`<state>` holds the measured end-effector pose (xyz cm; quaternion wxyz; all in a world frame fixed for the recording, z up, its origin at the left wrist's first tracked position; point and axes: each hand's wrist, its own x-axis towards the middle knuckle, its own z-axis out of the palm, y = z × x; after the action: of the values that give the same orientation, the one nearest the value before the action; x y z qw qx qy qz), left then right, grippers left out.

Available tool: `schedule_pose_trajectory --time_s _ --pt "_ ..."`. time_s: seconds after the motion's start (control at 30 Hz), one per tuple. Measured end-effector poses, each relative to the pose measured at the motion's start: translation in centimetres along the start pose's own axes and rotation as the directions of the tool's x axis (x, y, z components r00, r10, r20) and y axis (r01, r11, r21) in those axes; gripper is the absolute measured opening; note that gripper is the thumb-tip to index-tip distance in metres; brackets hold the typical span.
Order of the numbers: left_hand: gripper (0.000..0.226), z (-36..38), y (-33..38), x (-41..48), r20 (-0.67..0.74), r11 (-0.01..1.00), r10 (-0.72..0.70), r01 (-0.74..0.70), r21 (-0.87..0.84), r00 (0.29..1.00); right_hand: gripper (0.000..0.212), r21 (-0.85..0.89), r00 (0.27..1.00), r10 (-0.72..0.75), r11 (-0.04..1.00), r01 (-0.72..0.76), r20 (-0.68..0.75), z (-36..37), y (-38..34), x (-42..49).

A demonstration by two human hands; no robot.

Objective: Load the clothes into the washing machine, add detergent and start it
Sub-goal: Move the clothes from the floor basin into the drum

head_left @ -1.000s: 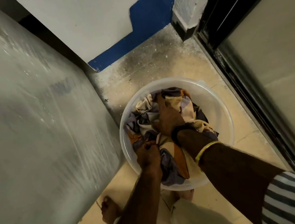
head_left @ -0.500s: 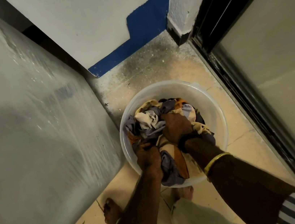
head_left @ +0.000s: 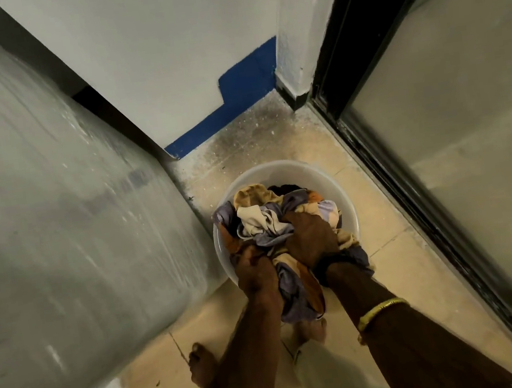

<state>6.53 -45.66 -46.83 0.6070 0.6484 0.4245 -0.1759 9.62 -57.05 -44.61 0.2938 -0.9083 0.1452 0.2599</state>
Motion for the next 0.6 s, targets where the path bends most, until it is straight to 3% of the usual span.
schedule_pose_trajectory --time_s 0.13,0.27,0.47,0.53,0.6 --pt "0.02 -0.9 2.7 -4.0 0.014 0.995 0.075 -0.074 -0.061 0.997 0.04 0.046 0.999 0.013 0.999 -0.011 -0.053 -2.9 -1.8 -3.5" --pt "0.032 -1.7 4.5 -6.8 0.064 0.99 0.128 -0.124 -0.069 0.99 0.046 0.032 0.996 -0.002 0.999 0.005 -0.084 -5.8 -3.8 -6.8" --pt "0.046 -3.6 9.4 -13.1 0.018 0.98 0.199 -0.2 0.015 0.98 0.045 0.013 0.986 -0.056 0.998 0.059 -0.158 -10.3 -7.1 -11.6" --pt "0.039 -4.3 10.9 -14.8 0.011 0.981 0.191 -0.191 0.022 0.982 0.043 0.024 0.981 -0.069 0.997 0.075 -0.182 -11.7 -8.4 -13.2" --pt "0.034 -5.2 12.3 -16.6 0.004 0.975 0.217 -0.217 0.034 0.976 0.054 0.041 0.976 -0.09 0.994 0.1 -0.199 -13.3 -9.9 -15.1"
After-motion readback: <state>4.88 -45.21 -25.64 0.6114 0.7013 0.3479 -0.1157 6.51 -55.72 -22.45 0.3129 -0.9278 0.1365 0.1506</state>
